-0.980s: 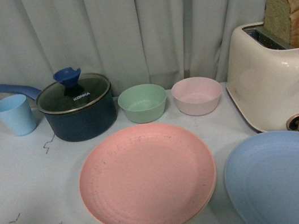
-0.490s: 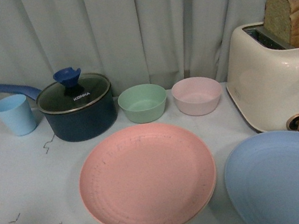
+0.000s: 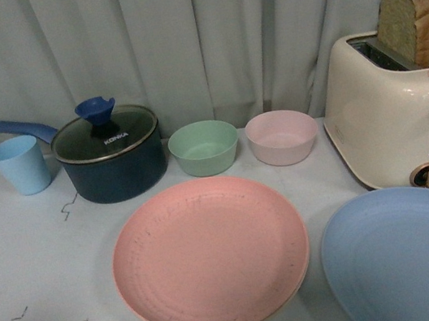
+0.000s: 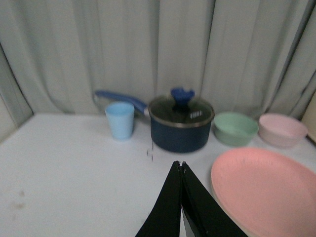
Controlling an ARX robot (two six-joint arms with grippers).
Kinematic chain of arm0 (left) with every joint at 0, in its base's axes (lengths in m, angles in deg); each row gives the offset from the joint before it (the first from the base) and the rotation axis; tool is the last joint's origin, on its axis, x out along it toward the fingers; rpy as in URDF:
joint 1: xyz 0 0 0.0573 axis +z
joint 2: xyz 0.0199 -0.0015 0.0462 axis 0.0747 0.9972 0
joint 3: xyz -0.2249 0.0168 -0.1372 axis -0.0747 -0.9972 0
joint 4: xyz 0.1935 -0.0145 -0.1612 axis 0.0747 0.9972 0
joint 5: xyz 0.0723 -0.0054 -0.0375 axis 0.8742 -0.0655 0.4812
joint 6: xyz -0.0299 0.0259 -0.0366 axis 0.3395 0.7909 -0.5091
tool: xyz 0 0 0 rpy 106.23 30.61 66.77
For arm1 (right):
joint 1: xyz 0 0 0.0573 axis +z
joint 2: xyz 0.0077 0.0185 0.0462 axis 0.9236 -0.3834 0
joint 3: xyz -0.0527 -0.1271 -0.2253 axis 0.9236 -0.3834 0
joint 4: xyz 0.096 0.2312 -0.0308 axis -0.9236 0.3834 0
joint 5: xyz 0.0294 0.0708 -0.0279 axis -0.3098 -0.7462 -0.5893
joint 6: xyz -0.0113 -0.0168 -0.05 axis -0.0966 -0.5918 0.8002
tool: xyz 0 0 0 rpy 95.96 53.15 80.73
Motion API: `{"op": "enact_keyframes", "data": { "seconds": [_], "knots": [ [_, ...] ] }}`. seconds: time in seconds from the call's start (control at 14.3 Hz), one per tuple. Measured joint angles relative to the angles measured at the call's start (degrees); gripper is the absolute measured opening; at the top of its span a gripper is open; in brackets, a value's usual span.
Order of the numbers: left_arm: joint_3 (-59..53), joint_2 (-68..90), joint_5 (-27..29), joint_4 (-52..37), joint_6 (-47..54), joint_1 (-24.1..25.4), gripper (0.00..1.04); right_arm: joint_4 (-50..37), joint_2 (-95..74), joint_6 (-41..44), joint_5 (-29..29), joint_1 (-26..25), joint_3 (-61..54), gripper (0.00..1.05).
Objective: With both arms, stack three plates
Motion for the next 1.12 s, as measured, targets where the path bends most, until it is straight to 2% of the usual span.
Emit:
{"op": "enact_keyframes", "data": {
  "seconds": [0.28, 0.35, 0.7, 0.77, 0.84, 0.91, 1.05, 1.12],
  "knots": [
    [0.0, -1.1, 0.1, -0.5, 0.0, 0.0, 0.02, 0.0, 0.0, 0.0, 0.0, 0.0, 0.0, 0.98],
    [0.0, -1.1, 0.1, -0.6, 0.0, 0.0, 0.08, 0.0, 0.0, 0.0, 0.0, 0.0, 0.0, 0.98],
    [0.0, -1.1, 0.1, -0.6, 0.0, 0.0, 0.73, -0.3, 0.0, 0.0, -0.5, -0.1, 0.0, 0.98],
    [0.0, -1.1, 0.1, -0.6, 0.0, 0.0, 0.85, -8.8, -3.9, -0.8, -10.4, -4.6, 0.0, 0.98],
    [0.0, -1.1, 0.1, -0.6, 0.0, 0.0, 0.98, -15.8, -11.4, -1.3, -15.5, -7.2, 0.4, 0.98],
    [0.0, -1.1, 0.1, -0.6, 0.0, 0.0, 0.98, -23.8, -21.8, -2.1, -17.3, -7.1, 1.4, 0.98],
    [0.0, -1.1, 0.1, -0.6, 0.0, 0.0, 0.98, -39.5, -42.6, -3.1, -12.5, -8.8, 7.8, 0.98],
    [0.0, -1.1, 0.1, -0.6, 0.0, 0.0, 0.98, -43.7, -53.7, -3.6, -10.0, -9.0, 12.4, 0.98]
  ]
}}
